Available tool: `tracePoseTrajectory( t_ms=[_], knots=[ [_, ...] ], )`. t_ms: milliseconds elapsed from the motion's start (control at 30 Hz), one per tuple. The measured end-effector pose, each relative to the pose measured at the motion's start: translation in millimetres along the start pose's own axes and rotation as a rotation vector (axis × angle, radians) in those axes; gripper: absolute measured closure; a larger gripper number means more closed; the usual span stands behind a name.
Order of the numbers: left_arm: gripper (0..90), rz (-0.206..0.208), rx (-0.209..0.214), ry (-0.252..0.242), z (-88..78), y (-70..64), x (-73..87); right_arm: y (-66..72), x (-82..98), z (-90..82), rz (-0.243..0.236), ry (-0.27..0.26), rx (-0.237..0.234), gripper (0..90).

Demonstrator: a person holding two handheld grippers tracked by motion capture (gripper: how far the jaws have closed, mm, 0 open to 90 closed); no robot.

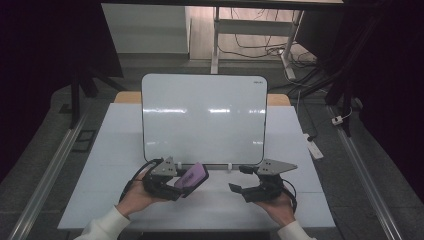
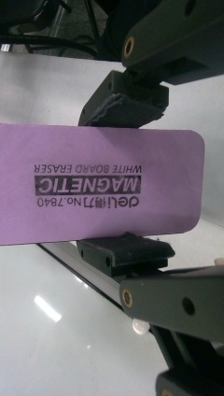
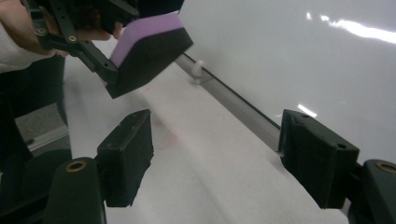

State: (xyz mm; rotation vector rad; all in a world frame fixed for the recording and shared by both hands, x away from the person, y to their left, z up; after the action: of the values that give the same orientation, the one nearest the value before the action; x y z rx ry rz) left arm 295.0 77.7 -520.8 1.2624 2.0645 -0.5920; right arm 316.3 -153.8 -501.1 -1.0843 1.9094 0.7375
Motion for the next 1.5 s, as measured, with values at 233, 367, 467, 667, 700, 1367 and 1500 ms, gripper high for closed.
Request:
tracePoseTrajectory(
  t_ms=[233, 367, 467, 667, 700, 1367, 1500],
  knots=[
    [40.3, 0.021, 0.034, 0.032, 8.3, -1.9, -1.5, 11.7, -9.8, 12.1, -0.031, 0.034, -0.068, 23.2],
    [40.3, 0.055, 0.057, 0.060, 13.7, -6.9, -2.6, 19.4, -16.5, 20.2, -0.059, 0.053, -0.105, 23.1],
    [40.3, 0.080, 0.075, 0.070, 16.9, -11.6, -3.6, 23.6, -20.5, 27.0, -0.066, 0.071, -0.135, 22.8],
    [40.3, 0.115, 0.098, 0.081, 20.2, -17.0, -4.7, 29.1, -22.0, 37.8, -0.074, 0.108, -0.185, 24.9],
    [40.3, 0.120, 0.102, 0.079, 20.3, -17.9, -5.0, 29.5, -21.2, 39.3, -0.074, 0.119, -0.193, 25.9],
    [33.9, 0.127, -0.029, -0.012, 6.1, -16.6, -11.4, 25.7, -21.9, 43.7, 0.028, 0.102, -0.203, 38.8],
    [32.6, 0.127, -0.113, -0.044, 2.7, -17.2, -15.3, 18.0, -20.4, 44.5, 0.099, 0.090, -0.161, 38.8]
  ],
)
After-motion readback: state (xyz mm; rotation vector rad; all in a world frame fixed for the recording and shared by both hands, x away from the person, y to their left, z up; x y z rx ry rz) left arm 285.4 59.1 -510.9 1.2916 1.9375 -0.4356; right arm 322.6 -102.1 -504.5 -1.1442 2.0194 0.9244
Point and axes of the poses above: each handheld gripper's, and its own axes: z roughly forward along the jaws, x roughly out of its underside, y roughly to its left, the point moved 7 cm from there along z, roughly forward along the jaws, and after that the axes turned 3 degrees about y, right-handed, at the moved point
